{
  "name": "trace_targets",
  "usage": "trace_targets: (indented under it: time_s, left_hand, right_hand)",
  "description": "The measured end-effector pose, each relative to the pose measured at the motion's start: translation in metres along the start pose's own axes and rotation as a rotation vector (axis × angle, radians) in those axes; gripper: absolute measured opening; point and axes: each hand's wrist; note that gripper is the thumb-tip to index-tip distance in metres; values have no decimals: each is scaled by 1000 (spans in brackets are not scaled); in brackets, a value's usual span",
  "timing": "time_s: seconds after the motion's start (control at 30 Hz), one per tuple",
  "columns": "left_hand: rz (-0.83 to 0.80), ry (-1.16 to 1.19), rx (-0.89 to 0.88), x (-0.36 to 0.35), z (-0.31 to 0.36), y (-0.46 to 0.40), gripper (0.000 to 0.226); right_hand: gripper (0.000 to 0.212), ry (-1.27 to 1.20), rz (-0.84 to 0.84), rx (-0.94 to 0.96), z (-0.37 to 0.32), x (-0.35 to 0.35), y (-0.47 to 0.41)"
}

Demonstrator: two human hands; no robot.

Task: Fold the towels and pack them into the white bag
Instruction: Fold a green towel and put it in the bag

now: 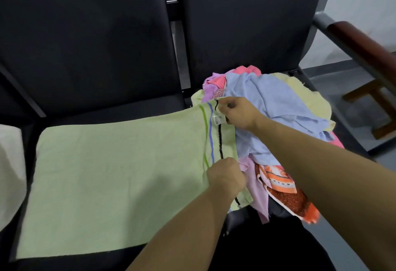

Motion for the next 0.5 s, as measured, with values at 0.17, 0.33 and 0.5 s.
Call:
trace_targets:
  time_s: [0.17, 0.33, 0.5]
  left_hand:
    - [-128, 367, 68, 12, -23, 0, 31]
    - [9, 723, -52, 25, -40, 12, 42]
    - [-28, 1005, -161, 37, -39, 26, 46]
  right_hand:
    - [28, -170, 74, -26, 4, -3, -1]
    - [43, -125, 182, 11, 0, -2, 5]
    - [66, -64, 332, 32, -14, 12, 7]
Point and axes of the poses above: each hand's wrist, its own y-axis away from the middle knuckle, its own x-axis out of the back of the hand, z = x × y, and after that the axes turned 13 degrees about y, right-handed
